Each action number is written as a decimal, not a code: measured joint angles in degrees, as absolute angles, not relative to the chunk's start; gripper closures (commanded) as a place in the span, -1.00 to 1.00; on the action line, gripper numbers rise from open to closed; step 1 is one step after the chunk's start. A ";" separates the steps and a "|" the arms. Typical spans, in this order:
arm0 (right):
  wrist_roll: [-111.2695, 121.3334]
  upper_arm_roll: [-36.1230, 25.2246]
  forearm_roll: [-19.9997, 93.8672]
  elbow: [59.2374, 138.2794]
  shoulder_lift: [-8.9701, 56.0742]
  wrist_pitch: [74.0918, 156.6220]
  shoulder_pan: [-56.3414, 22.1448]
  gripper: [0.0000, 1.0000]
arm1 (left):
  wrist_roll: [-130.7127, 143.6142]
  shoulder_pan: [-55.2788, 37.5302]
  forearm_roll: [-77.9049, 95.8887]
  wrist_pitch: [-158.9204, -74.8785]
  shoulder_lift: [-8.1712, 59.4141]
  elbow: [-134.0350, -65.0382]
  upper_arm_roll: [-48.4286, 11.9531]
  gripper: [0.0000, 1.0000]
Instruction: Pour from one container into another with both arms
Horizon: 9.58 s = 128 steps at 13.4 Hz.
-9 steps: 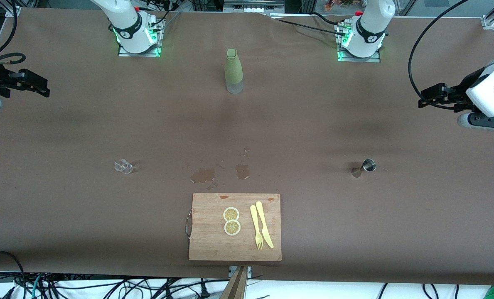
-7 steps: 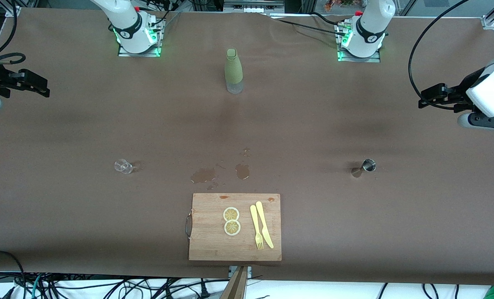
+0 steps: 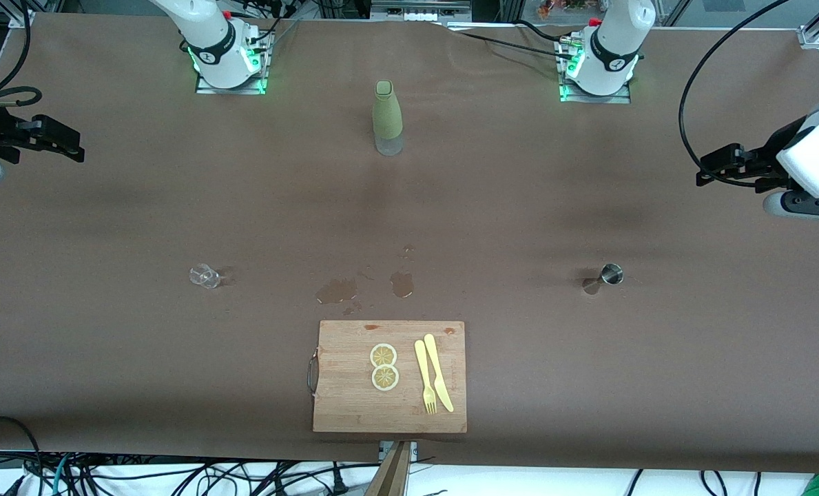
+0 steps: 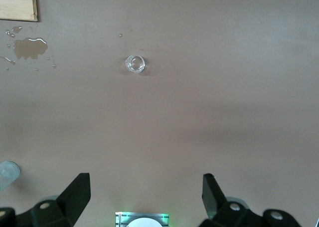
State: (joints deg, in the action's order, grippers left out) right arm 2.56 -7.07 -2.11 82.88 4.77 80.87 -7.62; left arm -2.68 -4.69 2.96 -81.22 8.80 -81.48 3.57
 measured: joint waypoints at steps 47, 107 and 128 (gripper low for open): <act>2.56 -7.26 -2.05 82.88 4.77 80.95 -7.22 -1.00 | -18.62 1.74 4.65 -82.68 12.34 -82.27 3.72 -1.00; 134.14 -15.02 64.27 106.25 37.55 110.47 5.06 -1.00 | -148.85 18.99 64.27 -86.71 59.77 -84.29 -1.47 -0.09; 143.37 -14.86 71.73 92.26 53.85 90.39 7.98 -1.00 | -150.16 18.85 64.37 -86.19 59.75 -83.18 -1.54 1.00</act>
State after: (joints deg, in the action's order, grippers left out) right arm 143.37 -14.86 71.73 92.26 53.85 90.39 7.98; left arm -150.16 18.85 64.37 -86.19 59.75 -83.18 -1.54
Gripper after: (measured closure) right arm 0.000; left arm 0.780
